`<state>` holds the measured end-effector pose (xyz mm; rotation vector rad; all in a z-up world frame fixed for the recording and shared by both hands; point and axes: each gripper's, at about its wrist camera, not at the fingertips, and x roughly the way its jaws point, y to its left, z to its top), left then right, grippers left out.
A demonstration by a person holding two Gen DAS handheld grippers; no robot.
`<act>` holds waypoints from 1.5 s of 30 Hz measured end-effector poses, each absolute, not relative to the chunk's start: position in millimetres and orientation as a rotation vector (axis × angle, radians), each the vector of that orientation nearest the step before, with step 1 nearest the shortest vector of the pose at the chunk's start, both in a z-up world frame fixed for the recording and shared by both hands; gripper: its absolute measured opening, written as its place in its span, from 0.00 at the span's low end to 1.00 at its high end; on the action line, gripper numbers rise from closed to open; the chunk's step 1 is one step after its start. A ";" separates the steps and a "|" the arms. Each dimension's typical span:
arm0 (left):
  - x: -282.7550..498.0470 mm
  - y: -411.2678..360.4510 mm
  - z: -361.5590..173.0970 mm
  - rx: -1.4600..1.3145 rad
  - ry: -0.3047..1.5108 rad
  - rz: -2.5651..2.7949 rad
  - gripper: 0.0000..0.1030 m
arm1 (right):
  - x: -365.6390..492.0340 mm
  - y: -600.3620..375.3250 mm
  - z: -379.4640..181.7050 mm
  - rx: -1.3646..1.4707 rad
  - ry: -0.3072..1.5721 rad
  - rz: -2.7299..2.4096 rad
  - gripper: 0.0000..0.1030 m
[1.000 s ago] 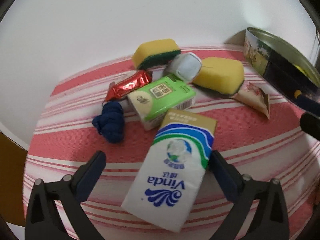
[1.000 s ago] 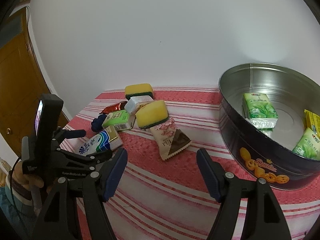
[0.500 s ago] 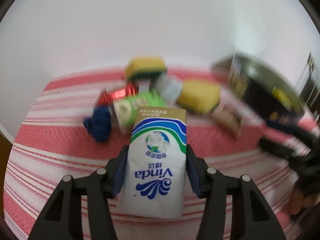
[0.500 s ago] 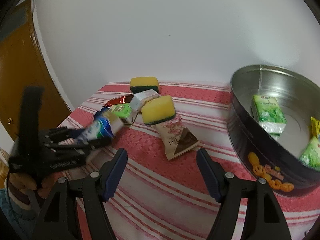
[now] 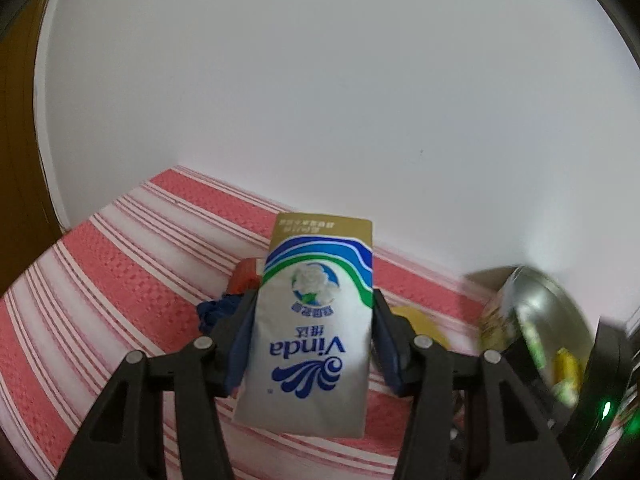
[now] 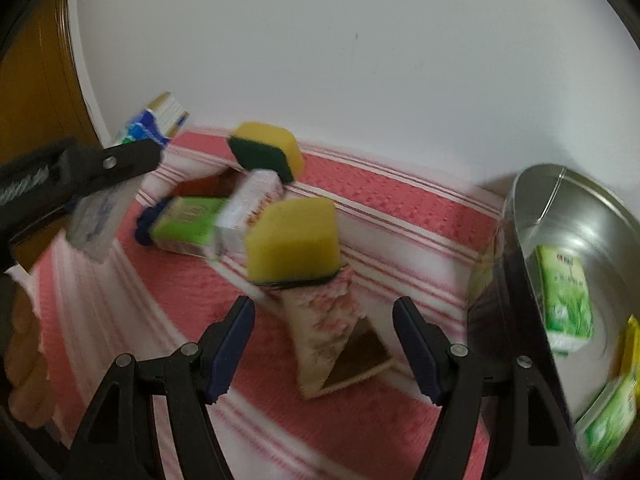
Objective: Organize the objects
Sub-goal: 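Grasp the white Vinda tissue pack with the left gripper while the right grasps the pink snack bag, then carry the Vinda pack and pink snack bag over the metal tin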
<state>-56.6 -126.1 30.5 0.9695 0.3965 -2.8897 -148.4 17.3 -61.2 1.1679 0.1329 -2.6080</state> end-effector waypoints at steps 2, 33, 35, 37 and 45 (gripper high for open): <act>-52.0 -132.9 29.1 0.956 0.394 -2.882 0.51 | -155.0 16.3 -70.2 1.237 0.188 -2.575 0.70; -22.9 -94.0 35.9 0.663 0.215 -3.057 0.51 | -24.6 97.5 18.1 0.658 -0.125 -2.811 0.42; -22.1 -87.9 35.7 0.657 0.182 -3.062 0.51 | -21.6 106.6 21.1 0.647 -0.151 -2.838 0.42; -22.6 -83.6 35.3 0.660 0.166 -3.061 0.51 | -24.2 114.2 23.7 0.641 -0.167 -2.867 0.42; -22.4 -84.0 37.4 0.647 0.199 -3.047 0.51 | -11.2 115.9 34.2 0.586 -0.130 -2.951 0.42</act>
